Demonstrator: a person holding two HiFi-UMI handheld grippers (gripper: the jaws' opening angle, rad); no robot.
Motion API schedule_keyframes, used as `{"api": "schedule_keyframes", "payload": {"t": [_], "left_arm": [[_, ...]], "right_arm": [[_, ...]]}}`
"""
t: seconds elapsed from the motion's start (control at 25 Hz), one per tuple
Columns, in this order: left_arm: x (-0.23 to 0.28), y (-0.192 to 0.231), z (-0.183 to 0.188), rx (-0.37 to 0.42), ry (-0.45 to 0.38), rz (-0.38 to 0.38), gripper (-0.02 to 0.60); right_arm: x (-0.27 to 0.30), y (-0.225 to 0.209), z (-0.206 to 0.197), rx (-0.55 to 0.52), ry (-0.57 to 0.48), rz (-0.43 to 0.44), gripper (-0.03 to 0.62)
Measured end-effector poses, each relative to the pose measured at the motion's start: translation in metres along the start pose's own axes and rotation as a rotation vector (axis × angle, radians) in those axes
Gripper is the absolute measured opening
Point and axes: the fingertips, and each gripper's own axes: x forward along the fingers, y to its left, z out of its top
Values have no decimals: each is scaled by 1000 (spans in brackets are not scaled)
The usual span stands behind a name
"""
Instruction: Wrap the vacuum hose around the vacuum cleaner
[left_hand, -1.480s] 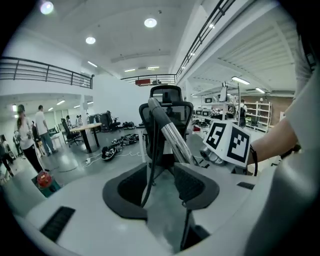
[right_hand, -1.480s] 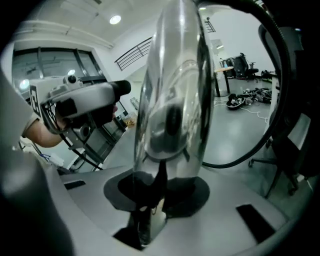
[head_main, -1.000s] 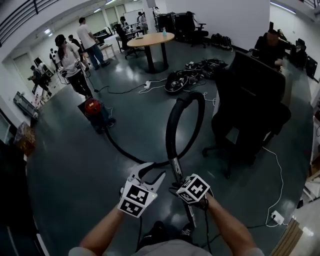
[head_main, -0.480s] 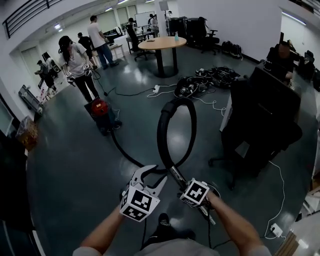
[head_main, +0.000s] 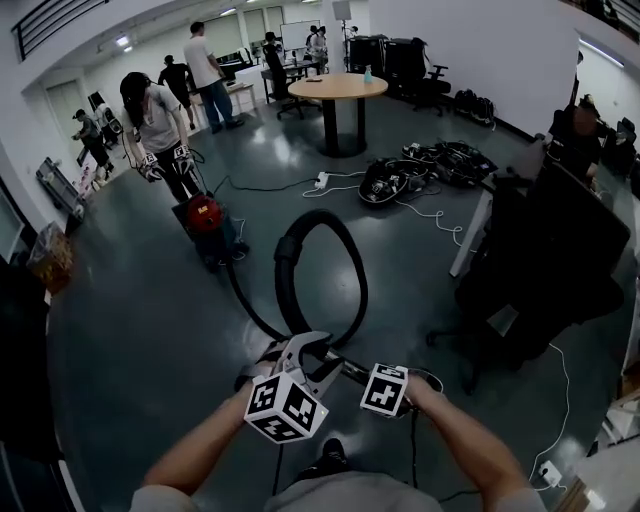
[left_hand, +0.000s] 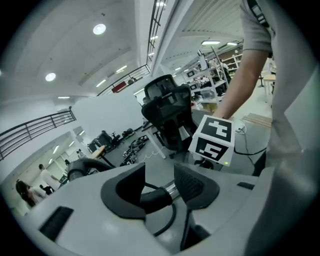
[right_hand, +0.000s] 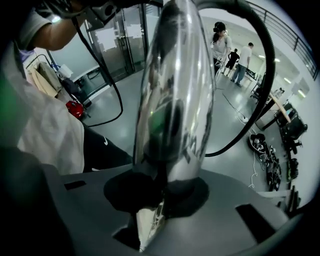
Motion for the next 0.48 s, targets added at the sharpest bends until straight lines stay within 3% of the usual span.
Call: {"api": "schedule_keyframes", "payload": {"t": [0.32,0.48], "left_arm": [[15,-16,-59,277,184,-310,173],[26,-19,-89,359,279,-417,173]], "right_arm": [[11,-17,35,-140,122,-13,91],[9,-26,45,-187,166,-14,81]]}}
